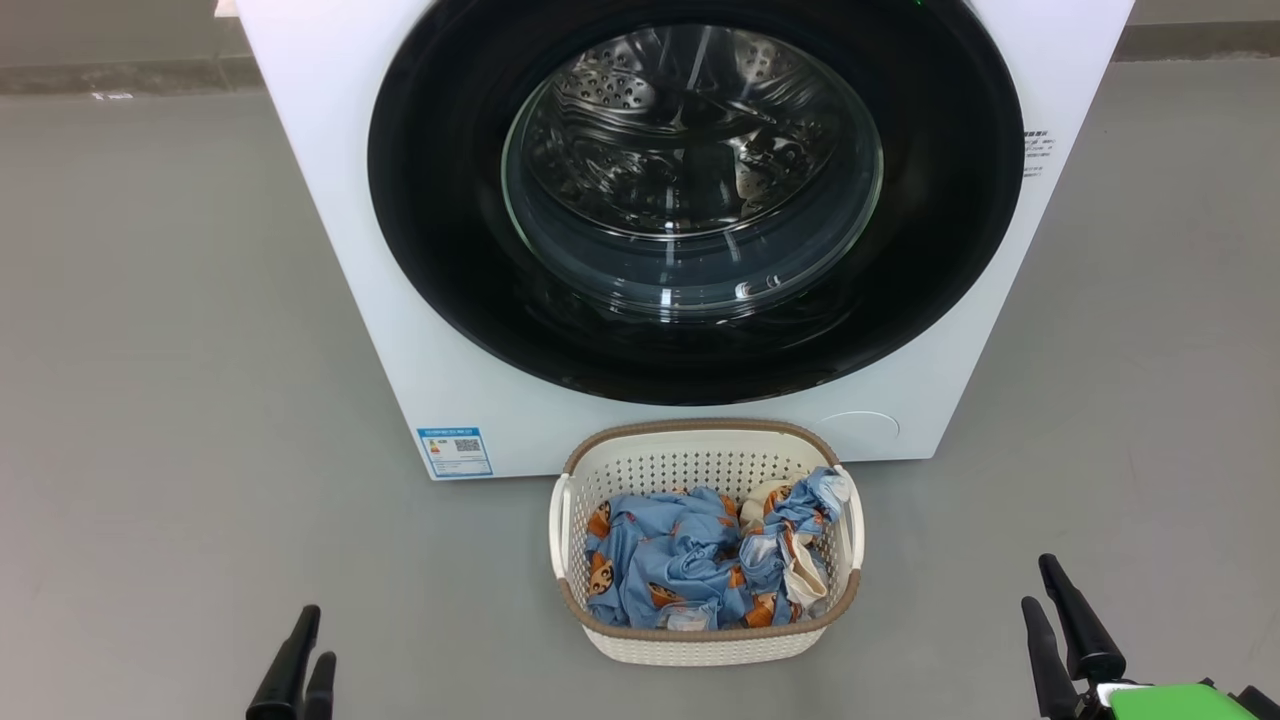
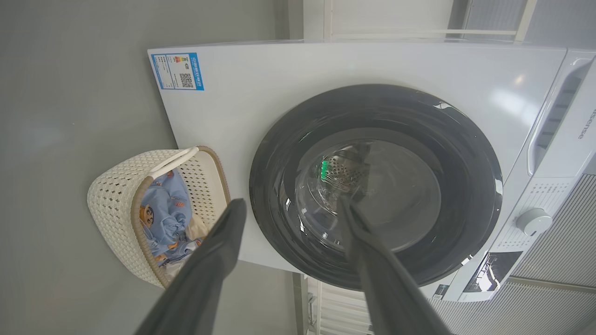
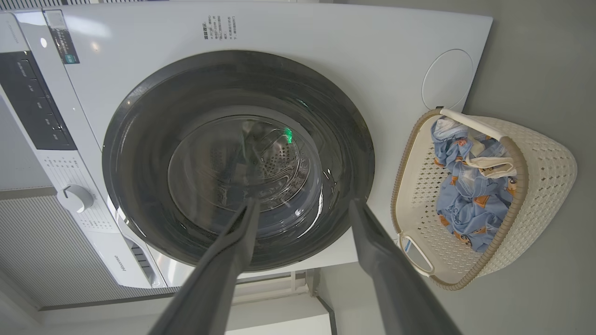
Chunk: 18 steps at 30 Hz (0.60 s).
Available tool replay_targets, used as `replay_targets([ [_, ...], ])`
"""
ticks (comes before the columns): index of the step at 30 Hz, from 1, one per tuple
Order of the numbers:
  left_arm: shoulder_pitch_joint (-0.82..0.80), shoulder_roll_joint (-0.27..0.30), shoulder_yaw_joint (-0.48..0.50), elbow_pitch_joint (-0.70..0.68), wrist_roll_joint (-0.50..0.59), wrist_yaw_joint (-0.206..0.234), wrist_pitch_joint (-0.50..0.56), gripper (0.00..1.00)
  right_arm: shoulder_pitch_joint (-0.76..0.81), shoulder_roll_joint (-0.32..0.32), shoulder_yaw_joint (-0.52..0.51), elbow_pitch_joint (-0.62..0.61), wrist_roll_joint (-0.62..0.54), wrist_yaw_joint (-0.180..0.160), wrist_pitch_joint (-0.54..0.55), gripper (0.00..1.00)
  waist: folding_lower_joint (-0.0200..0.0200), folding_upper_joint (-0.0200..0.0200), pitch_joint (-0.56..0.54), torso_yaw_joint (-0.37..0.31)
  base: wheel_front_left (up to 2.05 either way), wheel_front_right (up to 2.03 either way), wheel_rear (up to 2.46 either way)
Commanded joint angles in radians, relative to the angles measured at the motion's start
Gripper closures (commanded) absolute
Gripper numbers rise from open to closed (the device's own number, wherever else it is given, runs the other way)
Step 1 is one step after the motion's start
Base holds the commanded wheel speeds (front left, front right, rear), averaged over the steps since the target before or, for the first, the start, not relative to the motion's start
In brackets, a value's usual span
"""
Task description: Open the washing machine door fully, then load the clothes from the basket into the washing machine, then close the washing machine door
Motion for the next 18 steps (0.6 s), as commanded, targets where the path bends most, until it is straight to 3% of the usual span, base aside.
replay_targets([
  [1, -0.028, 0.016, -0.002, -0.034, 0.018, -0.001, -0.013, 0.00, -0.024, -0.008, 0.011, -0.025, -0.009, 0.000, -0.008, 0.00, 0.0009, -0.0001, 0.000, 0.000, 0.00, 0.00, 0.00],
  [18, -0.028, 0.032, -0.021, -0.065, 0.175, -0.001, -0.064, 0.00, -0.052, -0.052, 0.088, -0.026, -0.104, 0.000, -0.065, 0.00, -0.0004, -0.0001, 0.003, 0.003, 0.00, 0.00, 0.00],
])
